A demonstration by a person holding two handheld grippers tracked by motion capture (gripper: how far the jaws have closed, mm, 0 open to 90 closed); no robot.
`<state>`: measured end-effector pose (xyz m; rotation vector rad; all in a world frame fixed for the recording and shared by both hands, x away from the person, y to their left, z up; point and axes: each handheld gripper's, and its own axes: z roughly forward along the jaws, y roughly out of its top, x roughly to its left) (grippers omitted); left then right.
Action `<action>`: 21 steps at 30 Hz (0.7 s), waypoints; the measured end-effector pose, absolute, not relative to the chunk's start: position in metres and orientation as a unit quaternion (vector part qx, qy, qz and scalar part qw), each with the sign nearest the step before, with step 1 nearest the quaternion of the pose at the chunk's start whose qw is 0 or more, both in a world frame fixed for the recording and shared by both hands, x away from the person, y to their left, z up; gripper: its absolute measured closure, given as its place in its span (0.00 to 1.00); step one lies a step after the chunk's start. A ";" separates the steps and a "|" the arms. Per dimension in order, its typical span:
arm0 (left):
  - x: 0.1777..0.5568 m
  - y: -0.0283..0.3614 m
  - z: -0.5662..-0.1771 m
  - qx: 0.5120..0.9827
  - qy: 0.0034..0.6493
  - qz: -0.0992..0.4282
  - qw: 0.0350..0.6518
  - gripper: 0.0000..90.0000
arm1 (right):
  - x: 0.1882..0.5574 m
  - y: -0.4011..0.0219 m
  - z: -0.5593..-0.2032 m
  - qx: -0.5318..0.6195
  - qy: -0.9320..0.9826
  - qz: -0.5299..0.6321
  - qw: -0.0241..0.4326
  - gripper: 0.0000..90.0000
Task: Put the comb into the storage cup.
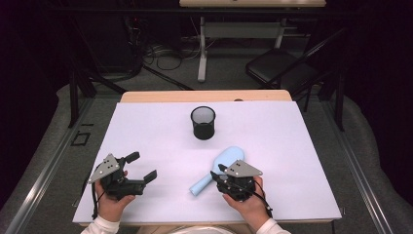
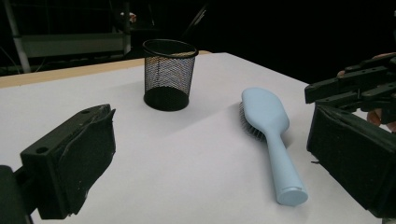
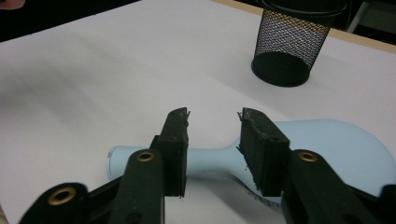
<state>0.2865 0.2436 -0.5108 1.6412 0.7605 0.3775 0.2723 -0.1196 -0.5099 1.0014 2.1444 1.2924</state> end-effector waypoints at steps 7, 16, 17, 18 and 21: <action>0.286 0.244 -0.511 0.710 0.328 0.162 0.601 0.02 | 0.273 -0.110 -0.513 0.362 0.782 0.460 0.213 0.80; 0.284 0.245 -0.511 0.712 0.334 0.165 0.596 0.02 | 0.277 -0.105 -0.514 0.359 0.785 0.470 0.185 0.87; 0.284 0.246 -0.511 0.712 0.334 0.166 0.595 0.02 | 0.278 -0.104 -0.514 0.358 0.786 0.471 0.181 0.88; 0.284 0.246 -0.511 0.712 0.334 0.166 0.595 0.02 | 0.280 -0.103 -0.514 0.355 0.790 0.468 0.178 0.90; 0.282 0.246 -0.512 0.710 0.337 0.168 0.595 0.02 | 0.284 -0.095 -0.516 0.353 0.801 0.454 0.168 0.95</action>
